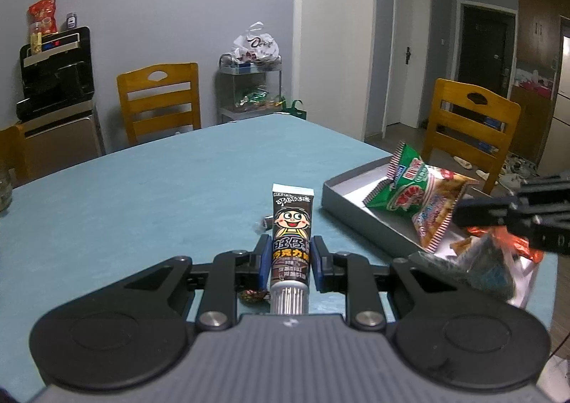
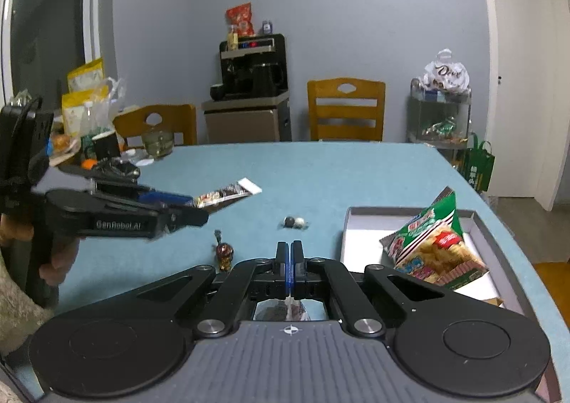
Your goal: Organize snacks
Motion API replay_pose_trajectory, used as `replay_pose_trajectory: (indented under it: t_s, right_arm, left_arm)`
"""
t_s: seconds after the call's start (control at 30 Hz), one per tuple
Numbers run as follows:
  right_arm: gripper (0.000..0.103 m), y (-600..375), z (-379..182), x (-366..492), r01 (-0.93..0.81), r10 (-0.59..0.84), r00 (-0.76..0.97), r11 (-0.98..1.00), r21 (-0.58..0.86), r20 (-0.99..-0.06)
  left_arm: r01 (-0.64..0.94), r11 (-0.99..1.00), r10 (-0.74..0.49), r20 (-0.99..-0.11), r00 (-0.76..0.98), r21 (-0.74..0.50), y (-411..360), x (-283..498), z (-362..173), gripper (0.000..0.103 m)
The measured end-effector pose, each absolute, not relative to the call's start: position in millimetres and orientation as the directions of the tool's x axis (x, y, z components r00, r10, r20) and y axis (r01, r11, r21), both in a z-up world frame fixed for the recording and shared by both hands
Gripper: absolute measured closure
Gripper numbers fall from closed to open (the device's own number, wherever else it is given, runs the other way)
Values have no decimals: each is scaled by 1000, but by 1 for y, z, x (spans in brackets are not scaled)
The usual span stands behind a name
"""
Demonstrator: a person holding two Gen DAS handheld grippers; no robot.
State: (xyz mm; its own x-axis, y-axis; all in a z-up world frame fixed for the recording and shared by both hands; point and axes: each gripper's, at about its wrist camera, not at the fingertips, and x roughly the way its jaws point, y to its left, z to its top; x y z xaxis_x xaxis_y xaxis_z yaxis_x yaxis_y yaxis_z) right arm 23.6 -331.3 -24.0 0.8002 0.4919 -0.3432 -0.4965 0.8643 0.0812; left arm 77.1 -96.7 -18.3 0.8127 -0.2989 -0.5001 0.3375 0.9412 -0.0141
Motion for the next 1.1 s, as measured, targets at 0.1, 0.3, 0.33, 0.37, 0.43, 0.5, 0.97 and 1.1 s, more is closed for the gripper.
replay_pose_trajectory:
  t_s: [0.1, 0.3, 0.33, 0.37, 0.43, 0.5, 0.97, 1.1]
  right_arm:
    - [100, -338, -17, 24, -489, 489, 808, 868, 89, -328]
    - [100, -357, -4, 23, -464, 468, 832, 881, 87, -298]
    - [100, -360, -3, 22, -460, 465, 835, 883, 89, -294]
    - [100, -364, -1, 22, -455, 460, 839, 886, 89, -290]
    - [100, -372, 0, 21, -441, 446, 850, 894, 85, -282]
    - [100, -381, 1, 20, -427, 434, 858, 900, 88, -275]
    - [100, -438, -34, 36, -312, 348, 889, 936, 163, -298]
    - [100, -447, -42, 43, -284, 324, 900, 943, 171, -291]
  left_arm:
    - [359, 933, -317, -499, 807, -13, -103, 78, -17, 84]
    - [419, 908, -373, -486, 790, -16, -124, 76, -9, 84]
    - [433, 901, -386, -484, 785, -17, -129, 76, -7, 83]
    - [446, 895, -397, -483, 780, -16, -134, 75, -6, 84]
    - [477, 879, -424, -481, 768, -13, -146, 74, -5, 83]
    - [511, 859, -453, -481, 751, -11, -161, 72, -4, 83]
    - [669, 743, -540, -569, 620, 23, -254, 77, -31, 83]
    - [665, 747, -530, -584, 615, 23, -265, 91, -41, 83]
